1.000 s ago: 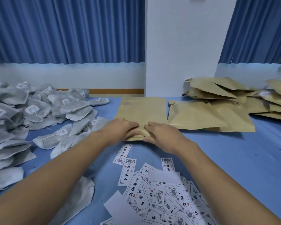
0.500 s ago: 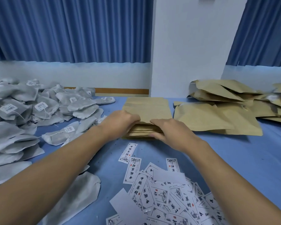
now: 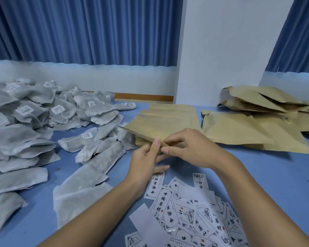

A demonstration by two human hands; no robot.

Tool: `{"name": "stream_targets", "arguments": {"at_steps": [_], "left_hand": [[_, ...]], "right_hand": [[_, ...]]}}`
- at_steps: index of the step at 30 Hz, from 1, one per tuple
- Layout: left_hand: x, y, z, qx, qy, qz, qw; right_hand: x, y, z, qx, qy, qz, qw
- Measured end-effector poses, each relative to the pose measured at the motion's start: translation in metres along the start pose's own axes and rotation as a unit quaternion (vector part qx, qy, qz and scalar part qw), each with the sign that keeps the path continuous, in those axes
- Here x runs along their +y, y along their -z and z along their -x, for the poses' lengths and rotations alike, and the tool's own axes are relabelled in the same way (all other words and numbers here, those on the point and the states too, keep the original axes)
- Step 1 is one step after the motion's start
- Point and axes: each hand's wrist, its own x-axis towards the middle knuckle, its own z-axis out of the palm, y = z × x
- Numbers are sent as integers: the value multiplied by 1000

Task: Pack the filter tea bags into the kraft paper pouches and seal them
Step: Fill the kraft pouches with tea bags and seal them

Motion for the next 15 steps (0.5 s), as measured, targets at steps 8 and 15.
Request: {"name": "stream_targets", "arguments": {"at_steps": [8,15], "left_hand": [[-14,5,7,-27,-27,53,998],[-21,4,7,-24,-30,55,998]], "right_hand": [[5,-10,-3,43,-5,-149,988],[20,-11,-4,28,-11,-242,970]]}}
